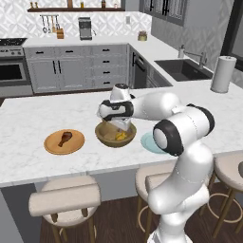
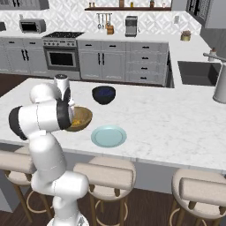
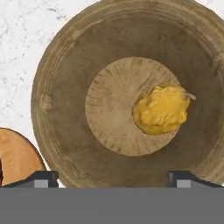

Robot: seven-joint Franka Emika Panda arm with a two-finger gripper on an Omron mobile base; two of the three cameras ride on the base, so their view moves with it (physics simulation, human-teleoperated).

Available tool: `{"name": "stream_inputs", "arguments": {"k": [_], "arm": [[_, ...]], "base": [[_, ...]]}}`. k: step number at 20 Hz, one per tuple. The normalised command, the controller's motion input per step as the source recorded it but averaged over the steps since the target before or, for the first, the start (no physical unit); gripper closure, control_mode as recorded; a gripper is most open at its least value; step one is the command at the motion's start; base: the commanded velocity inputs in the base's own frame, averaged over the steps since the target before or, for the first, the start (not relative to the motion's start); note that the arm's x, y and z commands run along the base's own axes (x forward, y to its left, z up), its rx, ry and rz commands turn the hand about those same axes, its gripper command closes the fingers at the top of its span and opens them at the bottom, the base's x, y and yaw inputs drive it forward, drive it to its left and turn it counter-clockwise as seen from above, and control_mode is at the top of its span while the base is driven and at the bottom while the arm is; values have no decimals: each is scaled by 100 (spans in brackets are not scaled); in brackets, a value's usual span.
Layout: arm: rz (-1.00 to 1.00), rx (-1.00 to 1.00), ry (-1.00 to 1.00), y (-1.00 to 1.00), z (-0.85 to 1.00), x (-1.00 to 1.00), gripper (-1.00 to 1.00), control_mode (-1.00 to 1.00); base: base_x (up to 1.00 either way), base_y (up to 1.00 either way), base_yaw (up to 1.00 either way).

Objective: Pick the chicken drumstick and squash from their plates and place them in the bowl. Then put the bowl in the fridge.

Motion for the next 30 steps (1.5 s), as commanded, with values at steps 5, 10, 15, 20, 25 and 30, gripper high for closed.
{"name": "stream_inputs", "arguments": {"k": [5, 10, 15, 20, 25, 30], "arm": [[21, 0, -11, 77, 36, -92, -100, -100], [8, 0, -10, 89, 4, -55, -100, -100], [0, 0, 1, 46, 0, 43, -100, -100], [0, 0, 5, 40, 0, 81, -100, -100], [0, 0, 4, 62, 0, 49, -100, -100], [0, -4, 6, 52, 0, 33, -100, -100]], "base": [[0, 0, 0], [0, 0, 0], [0, 0, 0], [0, 0, 0], [0, 0, 0], [0, 0, 0]]}}
